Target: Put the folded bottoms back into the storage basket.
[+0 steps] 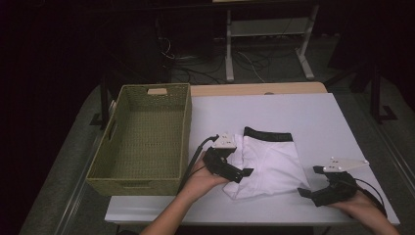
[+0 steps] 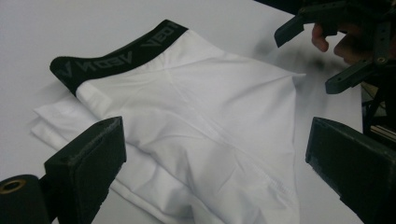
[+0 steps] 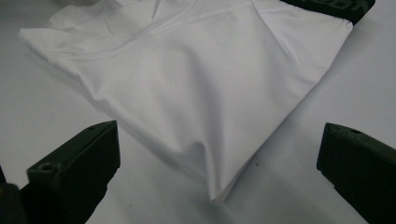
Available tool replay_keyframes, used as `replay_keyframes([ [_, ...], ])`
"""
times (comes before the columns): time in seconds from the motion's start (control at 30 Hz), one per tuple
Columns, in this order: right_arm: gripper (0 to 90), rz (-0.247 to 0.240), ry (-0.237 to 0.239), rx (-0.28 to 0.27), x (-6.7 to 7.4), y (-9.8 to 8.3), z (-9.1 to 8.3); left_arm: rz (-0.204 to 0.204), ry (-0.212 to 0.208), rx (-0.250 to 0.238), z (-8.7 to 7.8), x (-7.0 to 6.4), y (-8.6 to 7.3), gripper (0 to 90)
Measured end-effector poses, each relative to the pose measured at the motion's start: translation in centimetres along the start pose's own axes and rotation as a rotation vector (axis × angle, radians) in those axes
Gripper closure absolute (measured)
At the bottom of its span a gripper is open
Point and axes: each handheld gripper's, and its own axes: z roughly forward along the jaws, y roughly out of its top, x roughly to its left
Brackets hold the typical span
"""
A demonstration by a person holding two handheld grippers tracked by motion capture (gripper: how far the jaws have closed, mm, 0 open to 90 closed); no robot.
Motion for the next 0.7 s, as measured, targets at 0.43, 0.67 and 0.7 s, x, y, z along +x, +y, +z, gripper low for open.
replay_keyframes([
  [0.43,0.0,-0.003,0.007,0.008,0.0,-0.1,0.1,-0.021,0.036,0.049,1.6,0.7,-1.5,5.0],
  [0.67,0.0,-0.003,0.01,0.008,0.0,-0.1,0.2,-0.023,0.051,0.069,2.5,1.3,-1.7,5.1],
  [0.7,0.0,-0.003,0.01,0.009,0.0,-0.2,0.2,-0.026,0.054,0.069,2.7,1.4,-1.8,5.1],
])
